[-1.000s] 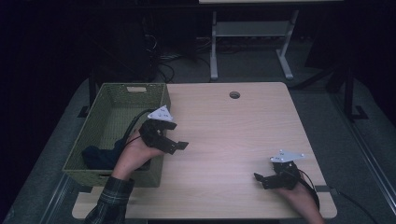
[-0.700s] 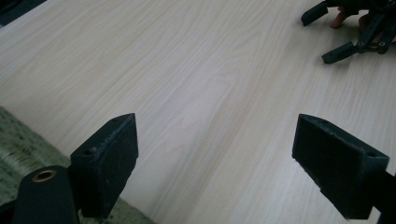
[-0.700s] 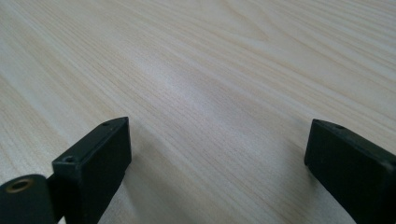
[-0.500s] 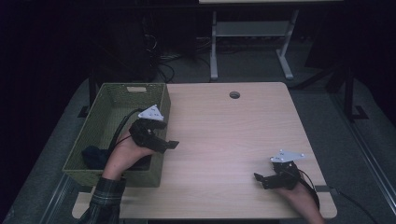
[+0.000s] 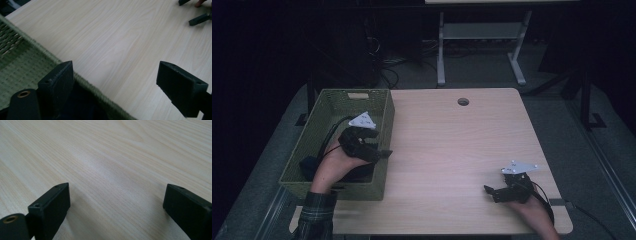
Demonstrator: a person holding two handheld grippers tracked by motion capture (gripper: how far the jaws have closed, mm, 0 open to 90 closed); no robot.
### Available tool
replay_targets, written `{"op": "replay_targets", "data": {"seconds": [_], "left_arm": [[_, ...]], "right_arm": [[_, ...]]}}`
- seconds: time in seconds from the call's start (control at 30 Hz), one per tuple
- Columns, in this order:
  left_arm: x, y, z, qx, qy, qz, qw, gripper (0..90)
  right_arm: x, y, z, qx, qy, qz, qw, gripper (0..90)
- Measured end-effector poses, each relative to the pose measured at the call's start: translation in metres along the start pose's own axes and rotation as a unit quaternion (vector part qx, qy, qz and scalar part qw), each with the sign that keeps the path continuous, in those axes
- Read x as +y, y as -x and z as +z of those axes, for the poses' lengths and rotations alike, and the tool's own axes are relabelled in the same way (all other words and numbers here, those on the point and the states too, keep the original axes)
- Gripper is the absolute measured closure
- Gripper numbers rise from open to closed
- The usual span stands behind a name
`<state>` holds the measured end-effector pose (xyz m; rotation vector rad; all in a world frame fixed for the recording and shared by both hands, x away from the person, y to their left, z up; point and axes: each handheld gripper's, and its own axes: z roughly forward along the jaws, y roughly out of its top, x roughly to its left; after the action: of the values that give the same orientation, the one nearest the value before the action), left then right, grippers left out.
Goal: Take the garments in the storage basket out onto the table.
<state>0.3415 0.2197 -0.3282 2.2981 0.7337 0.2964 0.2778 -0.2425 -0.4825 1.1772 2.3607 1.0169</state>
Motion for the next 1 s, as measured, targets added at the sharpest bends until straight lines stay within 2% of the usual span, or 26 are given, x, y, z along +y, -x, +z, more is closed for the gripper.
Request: {"op": "replay_targets", "data": {"seconds": [0.53,0.8,0.87,0.9,1.0], "left_arm": [[-0.018,-0.013,-0.025,0.030,-0.003,-0.019,0.9994,14.2],[-0.028,-0.019,-0.032,0.048,-0.018,-0.031,0.9982,14.3],[-0.028,-0.021,-0.033,0.050,-0.021,-0.028,0.9982,14.2],[-0.031,-0.022,-0.034,0.053,-0.021,-0.034,0.9978,14.3],[-0.035,-0.024,-0.035,0.059,-0.029,-0.038,0.9971,14.2]], "right_arm": [[0.000,0.000,0.000,0.000,0.000,0.000,1.0000,6.9],[0.000,0.000,0.000,0.000,0.000,0.001,1.0000,6.9],[0.000,0.000,0.000,0.000,-0.001,0.002,1.0000,7.0],[0.000,0.000,0.000,0.000,-0.001,0.002,1.0000,6.9],[0.000,0.000,0.000,0.000,0.000,0.000,1.0000,7.0]]}}
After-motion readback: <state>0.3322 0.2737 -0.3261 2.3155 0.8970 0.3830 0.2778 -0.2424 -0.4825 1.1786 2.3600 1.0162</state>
